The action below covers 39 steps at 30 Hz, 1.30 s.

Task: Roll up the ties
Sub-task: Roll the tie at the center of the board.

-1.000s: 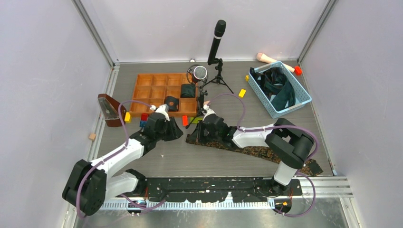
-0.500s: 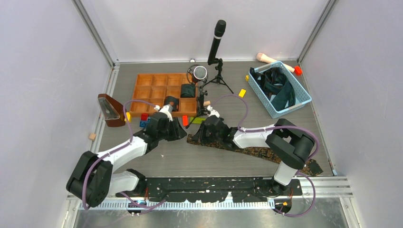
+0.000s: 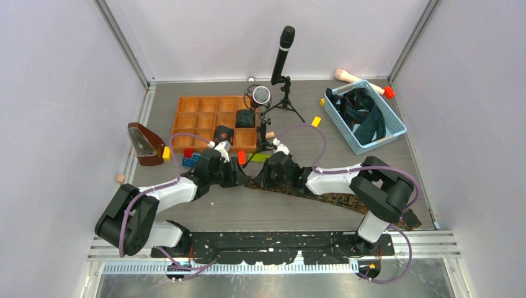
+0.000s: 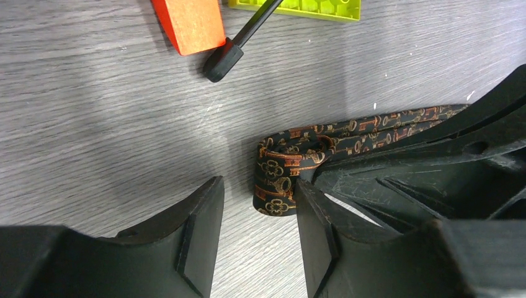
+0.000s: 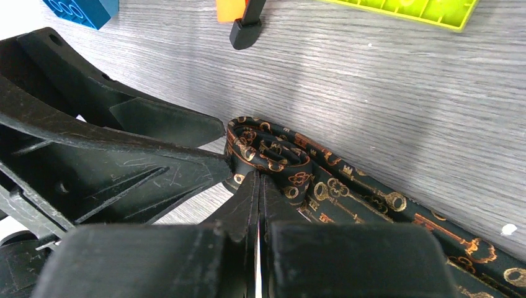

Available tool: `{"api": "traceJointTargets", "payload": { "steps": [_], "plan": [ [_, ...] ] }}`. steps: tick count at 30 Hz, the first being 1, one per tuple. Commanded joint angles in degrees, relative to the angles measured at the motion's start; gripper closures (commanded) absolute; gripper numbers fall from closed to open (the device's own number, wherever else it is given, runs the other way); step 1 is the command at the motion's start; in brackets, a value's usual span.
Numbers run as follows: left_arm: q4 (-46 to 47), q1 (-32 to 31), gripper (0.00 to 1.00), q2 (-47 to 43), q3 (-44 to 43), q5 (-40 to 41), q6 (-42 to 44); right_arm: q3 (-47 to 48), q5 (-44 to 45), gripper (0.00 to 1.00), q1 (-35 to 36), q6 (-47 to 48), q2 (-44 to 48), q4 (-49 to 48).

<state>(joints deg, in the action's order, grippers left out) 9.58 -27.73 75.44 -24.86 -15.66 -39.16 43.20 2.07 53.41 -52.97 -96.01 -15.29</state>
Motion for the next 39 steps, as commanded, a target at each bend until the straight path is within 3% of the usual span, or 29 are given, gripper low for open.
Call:
{"api": "traceJointTargets", "payload": {
  "steps": [1,20,29,39],
  "plan": [
    [5.0,0.3,0.51,0.8,0.7,-3.3,-1.1,-0.4,1.9,1.00,0.1,-0.9,2.0,0.3],
    [12.9,0.1,0.47,4.4,3.4,-7.5,-4.6,-1.3,2.2,1.00,0.0,-2.7,1.2,-0.1],
    [13.8,-0.3,0.60,5.3,3.2,-8.2,-4.4,-0.9,1.2,0.99,-0.1,-2.9,1.8,-0.8],
    [13.0,-0.3,0.61,5.8,2.8,-7.7,-3.8,-3.1,3.9,0.91,-0.1,-1.4,10.6,2.3]
  ]
}}
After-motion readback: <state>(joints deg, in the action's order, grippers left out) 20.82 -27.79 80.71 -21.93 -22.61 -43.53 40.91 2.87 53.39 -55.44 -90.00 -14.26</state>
